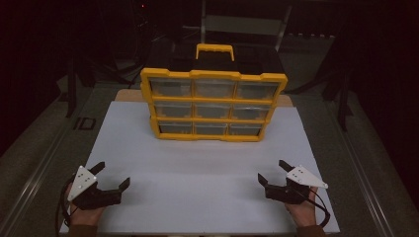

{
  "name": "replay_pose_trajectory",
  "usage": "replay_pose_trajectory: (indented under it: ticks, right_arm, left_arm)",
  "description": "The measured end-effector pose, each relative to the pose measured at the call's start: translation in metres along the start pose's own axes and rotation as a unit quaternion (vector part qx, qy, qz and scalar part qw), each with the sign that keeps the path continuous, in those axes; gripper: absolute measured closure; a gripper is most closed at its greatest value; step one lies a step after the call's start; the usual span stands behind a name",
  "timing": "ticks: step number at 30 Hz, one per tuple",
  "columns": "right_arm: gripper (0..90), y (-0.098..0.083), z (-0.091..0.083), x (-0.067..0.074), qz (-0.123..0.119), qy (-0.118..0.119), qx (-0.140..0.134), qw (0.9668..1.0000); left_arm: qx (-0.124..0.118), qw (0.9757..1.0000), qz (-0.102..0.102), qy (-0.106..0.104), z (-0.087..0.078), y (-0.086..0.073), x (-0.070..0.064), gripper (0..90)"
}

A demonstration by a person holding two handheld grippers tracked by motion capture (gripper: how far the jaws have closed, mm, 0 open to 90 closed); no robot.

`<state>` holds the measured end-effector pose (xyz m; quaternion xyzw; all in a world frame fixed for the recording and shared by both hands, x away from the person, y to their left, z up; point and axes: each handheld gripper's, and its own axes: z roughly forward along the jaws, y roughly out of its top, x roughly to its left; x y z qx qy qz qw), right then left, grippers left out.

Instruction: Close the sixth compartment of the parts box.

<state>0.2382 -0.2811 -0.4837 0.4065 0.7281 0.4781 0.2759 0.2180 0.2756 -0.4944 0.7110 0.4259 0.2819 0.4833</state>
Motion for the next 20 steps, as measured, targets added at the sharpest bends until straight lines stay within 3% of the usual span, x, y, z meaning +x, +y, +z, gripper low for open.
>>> replay_pose_trajectory:
  ticks: [20]
  right_arm:
    - [9.4, -0.0105, -0.0069, 0.0015, -0.001, -0.007, -0.023, 0.9997]
  left_arm:
    - [-0.005, 1.0000, 0.001, 0.006, -0.0015, 0.0009, 0.0003, 0.0]
